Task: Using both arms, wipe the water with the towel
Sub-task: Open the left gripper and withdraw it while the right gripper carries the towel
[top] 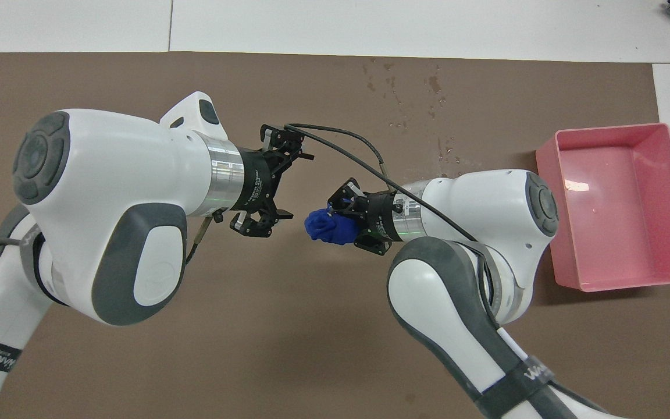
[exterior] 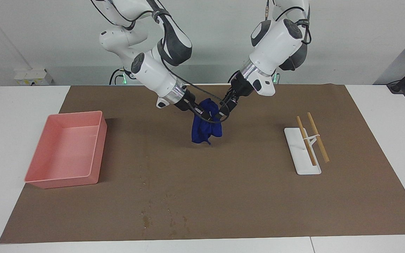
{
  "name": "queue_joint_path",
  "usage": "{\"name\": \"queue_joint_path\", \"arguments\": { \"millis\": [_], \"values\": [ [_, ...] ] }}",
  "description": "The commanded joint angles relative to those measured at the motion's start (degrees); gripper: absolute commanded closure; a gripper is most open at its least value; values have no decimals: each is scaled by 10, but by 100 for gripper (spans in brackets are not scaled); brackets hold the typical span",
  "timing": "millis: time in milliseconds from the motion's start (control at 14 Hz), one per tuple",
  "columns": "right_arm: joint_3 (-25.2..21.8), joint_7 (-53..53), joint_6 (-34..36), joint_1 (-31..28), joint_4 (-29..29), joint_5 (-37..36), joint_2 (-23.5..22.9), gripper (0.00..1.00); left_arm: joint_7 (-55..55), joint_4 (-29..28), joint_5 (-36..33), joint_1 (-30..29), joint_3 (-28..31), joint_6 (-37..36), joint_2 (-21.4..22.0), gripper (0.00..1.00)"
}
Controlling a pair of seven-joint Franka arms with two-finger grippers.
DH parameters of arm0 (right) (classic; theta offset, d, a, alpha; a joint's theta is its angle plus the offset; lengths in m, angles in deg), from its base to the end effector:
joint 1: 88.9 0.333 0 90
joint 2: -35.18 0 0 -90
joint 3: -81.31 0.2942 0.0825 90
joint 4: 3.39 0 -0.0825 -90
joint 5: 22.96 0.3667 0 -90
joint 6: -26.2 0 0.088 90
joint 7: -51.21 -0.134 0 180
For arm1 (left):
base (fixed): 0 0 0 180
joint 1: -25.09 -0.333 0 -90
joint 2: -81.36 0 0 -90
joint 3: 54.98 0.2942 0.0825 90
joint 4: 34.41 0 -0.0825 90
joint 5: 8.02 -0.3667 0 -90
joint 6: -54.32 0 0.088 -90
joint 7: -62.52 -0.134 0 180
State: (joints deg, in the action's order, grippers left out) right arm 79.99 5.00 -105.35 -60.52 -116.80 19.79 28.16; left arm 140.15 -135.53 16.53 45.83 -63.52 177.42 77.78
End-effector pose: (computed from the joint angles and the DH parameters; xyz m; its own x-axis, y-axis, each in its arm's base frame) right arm 0.5156 0.2956 0.3953 0.7122 -0.5825 -0.3918 -0.7013 -0.5655 -0.4341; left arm 0.5143 -0.3168 0.5151 0.5419 0.7669 -0.3438 0.8320 -0.4318 0.3482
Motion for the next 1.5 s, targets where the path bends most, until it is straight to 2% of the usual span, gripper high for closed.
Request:
{"name": "queue_joint_path", "arguments": {
  "millis": [0, 71, 214, 356, 570, 641, 783, 926, 1140, 1425],
  "values": [
    [4, 123, 70, -31, 7, -92, 7, 100, -93, 10, -58, 0, 10, 8, -6, 0],
    [4, 175, 91, -45, 6, -125, 9, 100, -156, 8, -100, -10, 10, 7, -7, 0],
    [4, 273, 128, -70, 8, -196, 11, 100, -271, 6, -134, -38, 10, -27, -4, 0],
    [4, 376, 153, -86, 5, -265, 17, 100, -419, 18, -200, -58, 10, -86, -4, 0],
    [5, 483, 155, -90, 2, -386, 18, 100, -539, 66, -233, -99, 10, -214, -7, 0],
    [5, 508, 146, -90, 2, -414, 18, 100, -614, 79, -244, -118, 10, -243, -6, 0],
    [5, 563, 90, -97, -2, -456, 5, 100, -696, 105, -247, -158, 10, -296, -6, 0],
    [6, 643, 30, -132, -3, -469, -24, 100, -771, 129, -248, -188, 11, -341, -6, 0],
    [5, 707, -23, -148, -5, -473, -57, 100, -788, 130, -241, -214, 11, -343, 4, 0],
    [5, 712, -90, -151, -30, -482, -74, 100, -785, 84, -243, -214, 11, -353, 32, 0]
  ]
}}
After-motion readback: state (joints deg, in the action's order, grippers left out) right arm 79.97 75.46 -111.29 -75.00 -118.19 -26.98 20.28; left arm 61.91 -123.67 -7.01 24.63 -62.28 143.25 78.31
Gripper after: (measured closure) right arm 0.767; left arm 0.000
